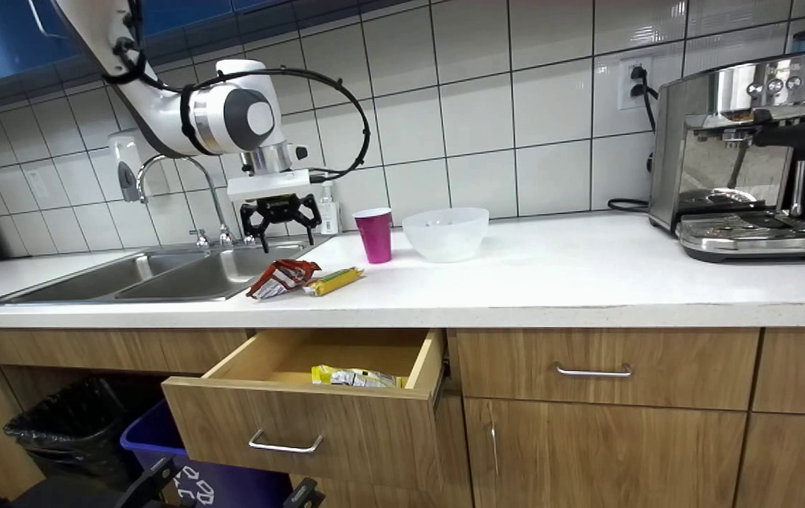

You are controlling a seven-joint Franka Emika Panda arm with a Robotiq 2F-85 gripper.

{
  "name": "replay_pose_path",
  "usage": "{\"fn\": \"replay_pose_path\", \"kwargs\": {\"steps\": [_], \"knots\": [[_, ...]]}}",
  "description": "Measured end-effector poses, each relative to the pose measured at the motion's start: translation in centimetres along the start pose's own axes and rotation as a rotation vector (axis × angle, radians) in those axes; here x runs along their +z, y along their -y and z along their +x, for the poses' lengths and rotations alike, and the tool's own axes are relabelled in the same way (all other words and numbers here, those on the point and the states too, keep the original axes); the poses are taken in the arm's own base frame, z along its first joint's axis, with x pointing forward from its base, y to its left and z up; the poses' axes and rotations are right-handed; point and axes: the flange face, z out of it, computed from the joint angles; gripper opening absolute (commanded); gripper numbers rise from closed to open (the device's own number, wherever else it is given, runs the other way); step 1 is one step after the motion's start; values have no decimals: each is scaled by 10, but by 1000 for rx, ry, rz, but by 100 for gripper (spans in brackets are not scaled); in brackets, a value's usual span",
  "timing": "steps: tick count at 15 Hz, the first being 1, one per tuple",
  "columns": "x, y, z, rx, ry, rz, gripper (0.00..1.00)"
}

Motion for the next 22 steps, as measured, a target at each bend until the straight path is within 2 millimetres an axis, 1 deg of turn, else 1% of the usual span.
{"fn": "replay_pose_path", "kwargs": {"steps": [5, 11, 15, 22], "knots": [[26, 5, 17, -60, -3, 43, 100], [50, 6, 20, -65, 11, 71, 100], [57, 8, 18, -66, 21, 79, 100], [57, 4, 15, -59, 23, 78, 100]]}}
